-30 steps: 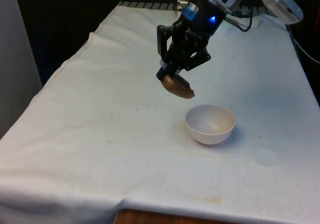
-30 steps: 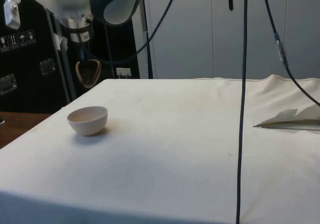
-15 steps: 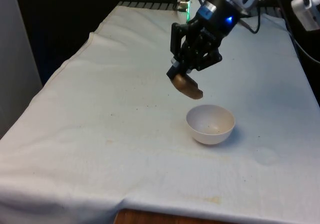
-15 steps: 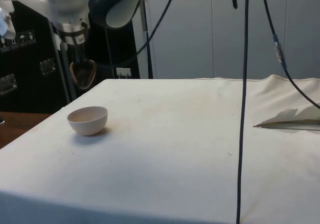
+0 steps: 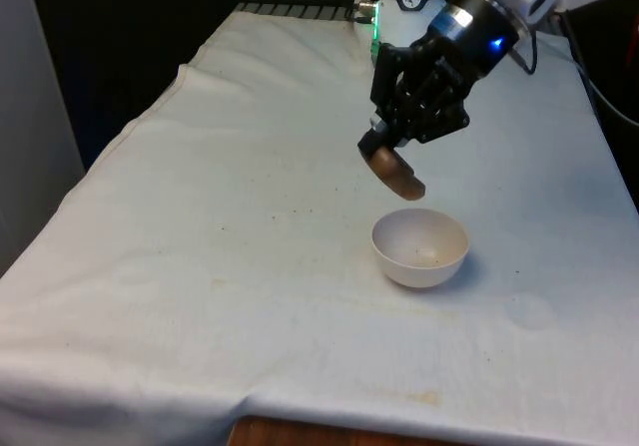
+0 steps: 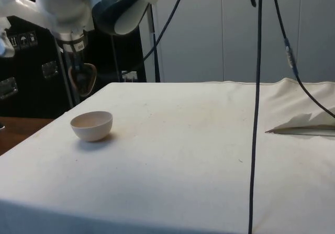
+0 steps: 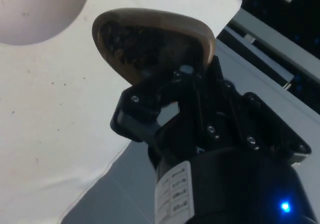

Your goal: Pour the coffee beans from the cup into the bowl.

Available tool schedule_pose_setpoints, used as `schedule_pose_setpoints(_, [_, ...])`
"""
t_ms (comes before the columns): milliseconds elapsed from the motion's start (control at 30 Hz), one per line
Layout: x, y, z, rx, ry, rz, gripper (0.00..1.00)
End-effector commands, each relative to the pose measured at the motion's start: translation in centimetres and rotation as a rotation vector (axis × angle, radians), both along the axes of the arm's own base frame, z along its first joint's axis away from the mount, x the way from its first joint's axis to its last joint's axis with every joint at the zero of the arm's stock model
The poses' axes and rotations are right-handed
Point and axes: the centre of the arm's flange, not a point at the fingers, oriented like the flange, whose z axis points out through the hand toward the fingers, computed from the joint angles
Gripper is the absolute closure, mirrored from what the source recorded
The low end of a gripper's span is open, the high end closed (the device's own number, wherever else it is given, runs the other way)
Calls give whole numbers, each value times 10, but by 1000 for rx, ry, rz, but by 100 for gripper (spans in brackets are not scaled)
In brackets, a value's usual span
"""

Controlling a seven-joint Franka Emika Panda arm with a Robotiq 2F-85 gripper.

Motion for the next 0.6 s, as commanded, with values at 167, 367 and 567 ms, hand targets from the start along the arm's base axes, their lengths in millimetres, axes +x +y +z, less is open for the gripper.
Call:
schedule_pose_setpoints(167, [-4, 11, -8, -55, -10, 16, 100])
schedule_pose_setpoints(367, [-8, 15, -13, -90, -19, 27, 100])
schedule_pose_setpoints(567, [-10, 16, -17, -109, -28, 29, 100])
